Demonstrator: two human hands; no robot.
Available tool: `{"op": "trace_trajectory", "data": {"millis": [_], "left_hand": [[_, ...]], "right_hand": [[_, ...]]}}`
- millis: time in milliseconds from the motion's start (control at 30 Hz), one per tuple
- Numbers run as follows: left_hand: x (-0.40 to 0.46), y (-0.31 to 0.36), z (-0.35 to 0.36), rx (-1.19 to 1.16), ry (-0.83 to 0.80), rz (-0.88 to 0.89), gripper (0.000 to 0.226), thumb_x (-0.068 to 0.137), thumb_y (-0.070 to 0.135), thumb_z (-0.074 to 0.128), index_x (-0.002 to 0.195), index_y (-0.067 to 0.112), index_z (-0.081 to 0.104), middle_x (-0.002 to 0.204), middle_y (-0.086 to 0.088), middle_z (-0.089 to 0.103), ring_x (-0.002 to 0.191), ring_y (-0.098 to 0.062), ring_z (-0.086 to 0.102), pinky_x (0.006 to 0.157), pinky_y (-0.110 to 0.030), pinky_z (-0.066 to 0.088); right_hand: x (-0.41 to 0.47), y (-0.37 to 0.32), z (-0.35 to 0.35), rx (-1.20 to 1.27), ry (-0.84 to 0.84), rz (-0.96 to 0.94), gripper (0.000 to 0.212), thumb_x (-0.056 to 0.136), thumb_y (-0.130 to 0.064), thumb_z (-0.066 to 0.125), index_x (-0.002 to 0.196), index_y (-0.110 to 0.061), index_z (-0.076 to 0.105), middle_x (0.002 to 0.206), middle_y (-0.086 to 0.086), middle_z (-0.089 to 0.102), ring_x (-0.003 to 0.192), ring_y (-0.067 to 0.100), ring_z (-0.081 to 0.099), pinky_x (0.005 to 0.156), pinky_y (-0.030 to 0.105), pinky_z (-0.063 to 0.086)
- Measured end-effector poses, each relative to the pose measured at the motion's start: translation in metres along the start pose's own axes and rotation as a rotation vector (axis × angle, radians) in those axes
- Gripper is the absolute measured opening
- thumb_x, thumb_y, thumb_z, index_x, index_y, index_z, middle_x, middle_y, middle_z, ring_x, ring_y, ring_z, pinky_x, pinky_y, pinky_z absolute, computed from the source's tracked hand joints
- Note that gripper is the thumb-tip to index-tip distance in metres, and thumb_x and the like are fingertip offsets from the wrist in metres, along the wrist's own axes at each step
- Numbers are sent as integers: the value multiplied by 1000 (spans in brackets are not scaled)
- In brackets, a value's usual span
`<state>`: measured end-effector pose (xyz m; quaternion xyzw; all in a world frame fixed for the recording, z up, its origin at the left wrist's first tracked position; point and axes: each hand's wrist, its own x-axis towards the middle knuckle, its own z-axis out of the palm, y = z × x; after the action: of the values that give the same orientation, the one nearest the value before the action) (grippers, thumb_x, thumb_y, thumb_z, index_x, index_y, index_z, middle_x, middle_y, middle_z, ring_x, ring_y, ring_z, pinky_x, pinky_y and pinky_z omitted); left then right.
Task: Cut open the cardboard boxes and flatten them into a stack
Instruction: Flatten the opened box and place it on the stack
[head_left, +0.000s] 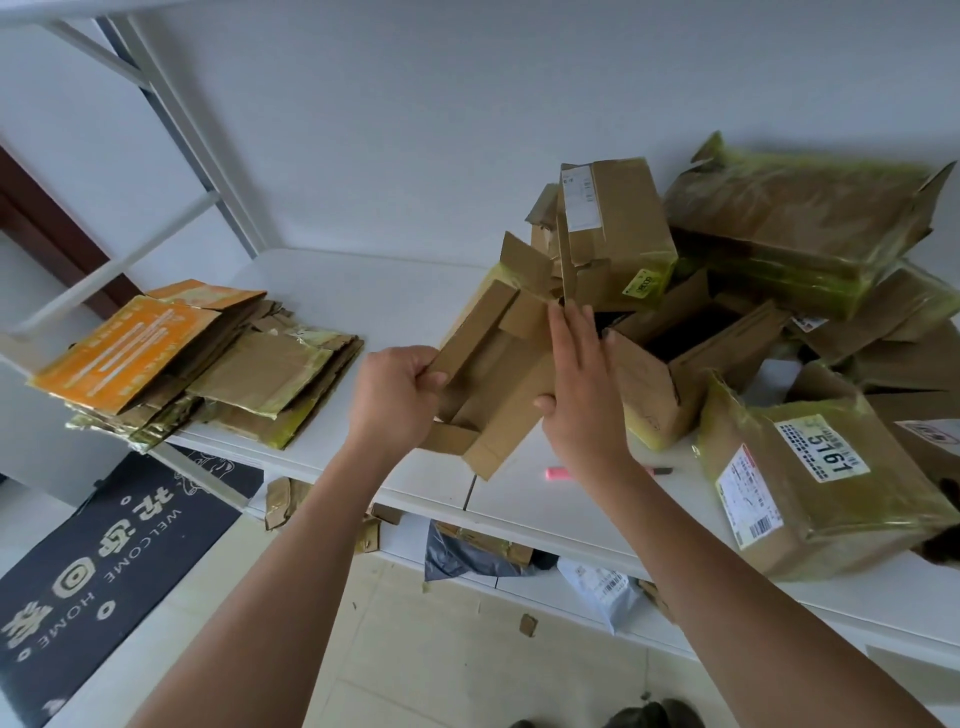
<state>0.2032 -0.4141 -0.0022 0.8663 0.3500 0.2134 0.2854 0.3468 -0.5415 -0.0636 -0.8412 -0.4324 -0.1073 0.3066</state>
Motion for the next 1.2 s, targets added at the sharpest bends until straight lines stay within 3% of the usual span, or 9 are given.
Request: {"op": "trace_trajectory", "data": {"millis": [67, 167, 467, 533, 633, 700, 767, 933, 1200], "left_hand": [[-1, -6, 4, 67, -19, -36, 45, 87, -3, 56, 54, 14, 33, 52, 2, 32, 50, -17, 29, 52, -27, 25], [-10, -24, 15, 85, -77, -63, 41, 87, -5, 58, 54, 16, 45, 51, 6, 37, 51, -15, 35, 53, -27, 29], [-14, -25, 23, 152, -129, -96, 29, 94, -4, 50, 84, 20, 63, 67, 8, 51, 63, -9, 45, 53, -23, 30], [-12, -26, 23, 168, -140, -97, 27, 95, 0, 51, 88, 23, 62, 75, 5, 58, 70, -14, 53, 55, -24, 34], [-11, -28, 23, 305, -57, -75, 17, 96, 16, 58, 110, 21, 67, 104, -4, 69, 101, -24, 61, 78, -32, 46], [-10, -31, 23, 421, 51, -72, 47, 93, 25, 66, 138, 17, 54, 134, -7, 60, 129, -26, 48, 111, -39, 33], [-12, -34, 18, 435, 141, -161, 78, 87, 30, 73, 152, 15, 31, 152, -11, 40, 144, -28, 29, 120, -42, 17], [-22, -51, 8, 118, 51, -635, 117, 74, 38, 85, 154, 4, 7, 153, -22, 23, 139, -39, 29, 110, -47, 33], [-34, -74, 15, -97, 7, -628, 43, 86, 27, 71, 124, 12, 59, 113, -9, 64, 98, -23, 60, 79, -35, 51]], "right_hand": [[-5, -3, 4, 74, -58, 47, 81, 85, -17, 74, 152, -10, 29, 150, 10, 43, 140, 28, 40, 115, 40, 34], [-14, -8, 6, 75, -136, 164, 60, 88, -39, 70, 134, -7, 47, 112, 12, 67, 99, 26, 67, 72, 33, 55], [-35, 6, 9, 218, -315, 129, 38, 99, -16, 49, 136, -8, 48, 58, -1, 50, 53, 17, 56, 52, 29, 47], [-37, 14, 9, 277, -332, 184, 19, 102, -12, 43, 110, -6, 59, 54, -4, 41, 46, 9, 44, 47, 21, 32], [-41, 15, 10, 335, -392, 314, 29, 102, -11, 41, 74, -13, 42, 59, 2, 44, 57, 20, 56, 52, 28, 46], [-41, 12, 6, 350, -382, 384, 35, 103, -11, 41, 69, -18, 37, 63, 2, 46, 65, 21, 60, 57, 21, 52], [-40, 12, 2, 317, -346, 415, 37, 103, -11, 41, 67, -19, 36, 60, -2, 42, 59, 12, 50, 46, 12, 38], [-36, 12, -1, 309, -282, 406, 20, 104, -14, 41, 85, -11, 46, 63, -8, 40, 60, 6, 47, 50, 9, 27], [-37, 7, 3, 241, -341, 300, 23, 104, -16, 41, 112, 0, 57, 88, 15, 67, 84, 26, 69, 67, 26, 51]]}}
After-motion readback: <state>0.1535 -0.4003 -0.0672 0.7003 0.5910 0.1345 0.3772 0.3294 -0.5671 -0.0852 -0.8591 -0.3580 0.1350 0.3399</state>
